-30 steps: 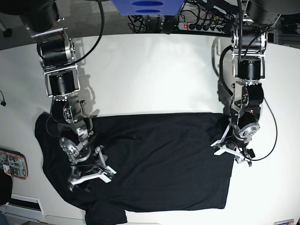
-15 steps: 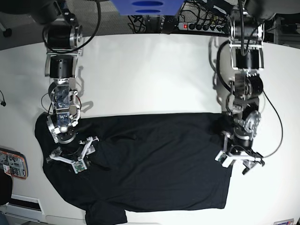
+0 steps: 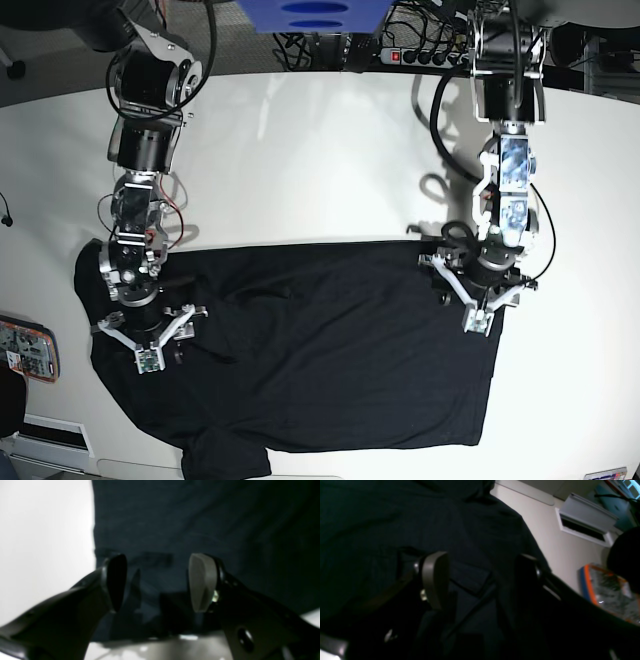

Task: Fold the T-shirt properly
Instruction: 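Pull the shirt back toward the robot with both grippers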

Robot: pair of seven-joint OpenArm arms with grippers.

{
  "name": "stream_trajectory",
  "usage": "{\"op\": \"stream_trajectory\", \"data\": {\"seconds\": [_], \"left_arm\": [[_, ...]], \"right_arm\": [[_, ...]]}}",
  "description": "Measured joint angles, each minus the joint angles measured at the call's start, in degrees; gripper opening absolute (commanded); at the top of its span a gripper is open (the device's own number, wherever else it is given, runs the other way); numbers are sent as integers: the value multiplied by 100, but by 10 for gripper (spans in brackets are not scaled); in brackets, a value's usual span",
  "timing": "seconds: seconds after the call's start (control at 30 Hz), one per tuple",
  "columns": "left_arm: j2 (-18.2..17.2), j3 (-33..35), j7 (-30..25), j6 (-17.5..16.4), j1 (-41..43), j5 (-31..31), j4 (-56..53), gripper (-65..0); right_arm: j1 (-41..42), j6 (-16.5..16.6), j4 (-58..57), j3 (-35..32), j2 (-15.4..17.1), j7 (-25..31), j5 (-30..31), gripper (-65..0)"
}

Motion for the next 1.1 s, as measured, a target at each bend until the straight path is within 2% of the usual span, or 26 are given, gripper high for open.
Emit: {"op": "stream_trajectory", "data": {"seconds": [0.13, 0.2, 0.27, 0.4, 0.53, 0.67, 0.83, 1.1], "left_arm": [[11, 9, 0, 2, 184, -72, -55, -268], [4, 9, 0, 2, 138, -79, -352, -268], [-2, 9, -9, 2, 125, -87, -590, -268], [4, -37, -393, 0, 107, -116, -881, -268], [20, -337, -444, -9, 192, -160, -918, -268], [22, -472, -651, -4, 404, -232, -861, -268], [42, -831, -767, -42, 870, -354, -568, -268], [33, -855, -688, -37, 1825, -295, 424, -269]], "right_arm": [[-199, 0, -710, -2, -4, -4, -20, -260], [-286, -37, -914, 0, -13, 352, 90, -260], [-173, -20, -1099, -2, 55, 391, 24, -260], [-96, -28, -1547, 0, 109, 769, 203, -260], [-155, -55, -1569, 0, 111, 778, 212, -260], [-599, -83, -1379, 2, 111, 1248, 413, -260], [-1270, -70, -426, -13, 101, 1043, 330, -260], [-2057, -57, 382, -17, 98, 1064, 361, -260]]}}
